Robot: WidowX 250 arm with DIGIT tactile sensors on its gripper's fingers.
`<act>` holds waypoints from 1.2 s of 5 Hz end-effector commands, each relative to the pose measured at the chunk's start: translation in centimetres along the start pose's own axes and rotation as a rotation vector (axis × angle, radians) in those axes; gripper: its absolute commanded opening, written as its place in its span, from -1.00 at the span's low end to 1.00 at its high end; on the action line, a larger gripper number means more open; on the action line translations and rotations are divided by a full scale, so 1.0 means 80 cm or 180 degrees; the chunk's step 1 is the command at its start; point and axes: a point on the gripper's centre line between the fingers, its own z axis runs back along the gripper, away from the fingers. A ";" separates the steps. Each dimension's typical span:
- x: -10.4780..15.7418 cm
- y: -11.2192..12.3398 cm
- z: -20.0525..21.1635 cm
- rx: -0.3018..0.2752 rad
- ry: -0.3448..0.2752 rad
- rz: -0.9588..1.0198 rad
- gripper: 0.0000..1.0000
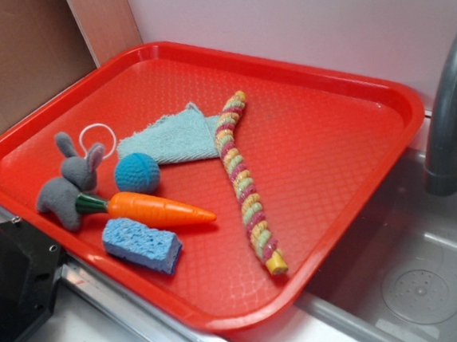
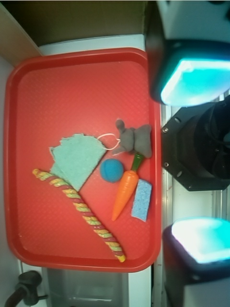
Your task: Grab the multicolored rope.
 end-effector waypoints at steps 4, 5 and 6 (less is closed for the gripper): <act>0.066 -0.068 -0.112 -0.0252 -0.0203 0.2623 1.00; 0.082 -0.081 -0.149 -0.0258 -0.0238 0.2671 1.00; 0.101 -0.098 -0.208 -0.0037 -0.0249 0.2705 1.00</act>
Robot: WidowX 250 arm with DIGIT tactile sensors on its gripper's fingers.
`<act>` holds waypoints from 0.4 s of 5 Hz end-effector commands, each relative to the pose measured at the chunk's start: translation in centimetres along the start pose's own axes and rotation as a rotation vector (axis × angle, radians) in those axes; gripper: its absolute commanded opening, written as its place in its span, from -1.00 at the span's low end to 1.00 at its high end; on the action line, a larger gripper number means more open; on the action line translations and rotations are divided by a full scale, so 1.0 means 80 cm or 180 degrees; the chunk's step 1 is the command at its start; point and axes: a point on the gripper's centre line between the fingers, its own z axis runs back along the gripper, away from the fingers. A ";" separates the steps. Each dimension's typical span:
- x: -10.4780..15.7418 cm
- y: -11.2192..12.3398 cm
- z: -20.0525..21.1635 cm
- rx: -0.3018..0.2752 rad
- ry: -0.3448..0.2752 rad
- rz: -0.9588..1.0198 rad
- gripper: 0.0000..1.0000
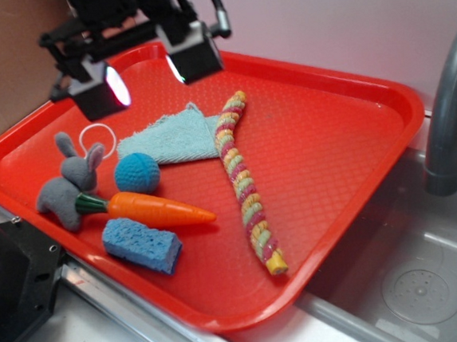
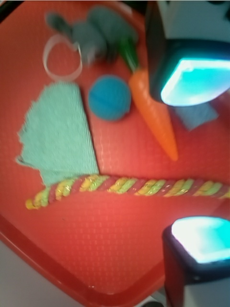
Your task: Grab the multicolored rope.
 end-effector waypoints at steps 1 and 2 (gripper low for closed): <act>-0.009 -0.036 -0.095 0.0240 -0.0141 0.0050 1.00; -0.002 -0.038 -0.127 0.0348 -0.0192 0.0020 1.00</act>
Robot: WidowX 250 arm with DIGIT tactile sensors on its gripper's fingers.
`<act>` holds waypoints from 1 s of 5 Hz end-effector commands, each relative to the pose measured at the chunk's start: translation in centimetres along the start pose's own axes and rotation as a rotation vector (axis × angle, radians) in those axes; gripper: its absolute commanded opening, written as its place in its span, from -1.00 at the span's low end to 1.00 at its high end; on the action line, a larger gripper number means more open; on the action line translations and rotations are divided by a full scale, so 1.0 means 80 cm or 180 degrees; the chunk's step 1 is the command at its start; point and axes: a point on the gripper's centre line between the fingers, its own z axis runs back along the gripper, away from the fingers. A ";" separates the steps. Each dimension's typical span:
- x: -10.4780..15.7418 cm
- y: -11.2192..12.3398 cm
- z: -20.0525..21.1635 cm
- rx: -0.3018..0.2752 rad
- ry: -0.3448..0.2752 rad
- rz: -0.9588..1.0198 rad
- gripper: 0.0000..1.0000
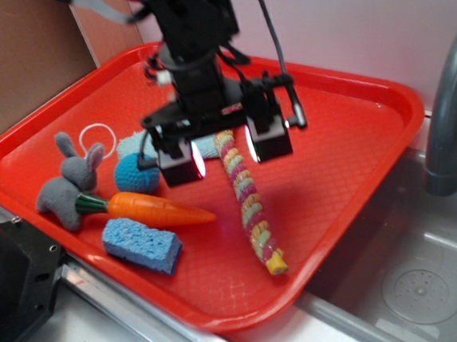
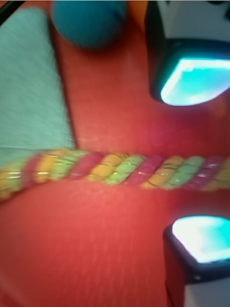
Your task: Grab the multicolored rope.
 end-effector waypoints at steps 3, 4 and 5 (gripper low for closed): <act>0.020 -0.023 -0.040 -0.0053 -0.0213 -0.0068 -1.00; 0.027 -0.022 -0.030 -0.0105 -0.0130 -0.0137 -1.00; 0.040 -0.021 0.008 -0.0151 0.0091 -0.0519 -1.00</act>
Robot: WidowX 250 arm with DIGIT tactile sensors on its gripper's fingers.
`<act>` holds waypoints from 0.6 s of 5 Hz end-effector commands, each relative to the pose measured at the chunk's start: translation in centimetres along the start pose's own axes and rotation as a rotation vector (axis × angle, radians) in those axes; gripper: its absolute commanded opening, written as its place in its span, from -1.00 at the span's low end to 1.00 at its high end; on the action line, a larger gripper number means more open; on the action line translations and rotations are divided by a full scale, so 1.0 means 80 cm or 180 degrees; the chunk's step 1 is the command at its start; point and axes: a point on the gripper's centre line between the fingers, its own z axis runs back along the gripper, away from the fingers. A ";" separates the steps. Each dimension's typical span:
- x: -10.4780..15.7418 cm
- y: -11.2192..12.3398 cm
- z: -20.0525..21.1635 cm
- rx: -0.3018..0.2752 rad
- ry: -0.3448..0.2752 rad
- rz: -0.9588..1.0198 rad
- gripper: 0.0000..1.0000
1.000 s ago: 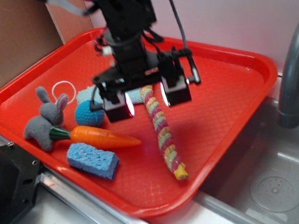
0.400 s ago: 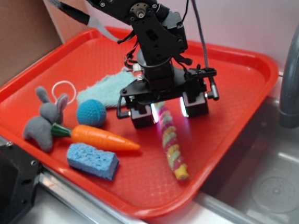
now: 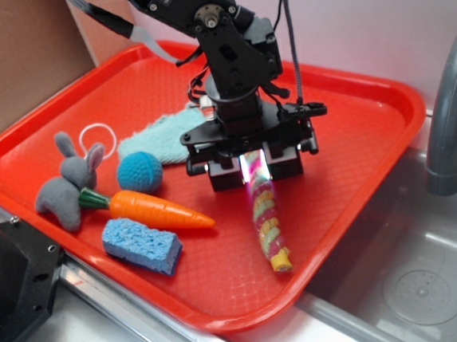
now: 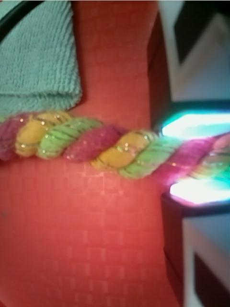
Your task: Grab the multicolored rope.
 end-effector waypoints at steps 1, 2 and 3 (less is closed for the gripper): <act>0.046 0.009 0.096 -0.0189 0.0359 -0.0956 -1.00; 0.065 0.025 0.159 -0.0164 0.0275 -0.1447 -1.00; 0.082 0.049 0.222 -0.0156 0.0289 -0.1729 -1.00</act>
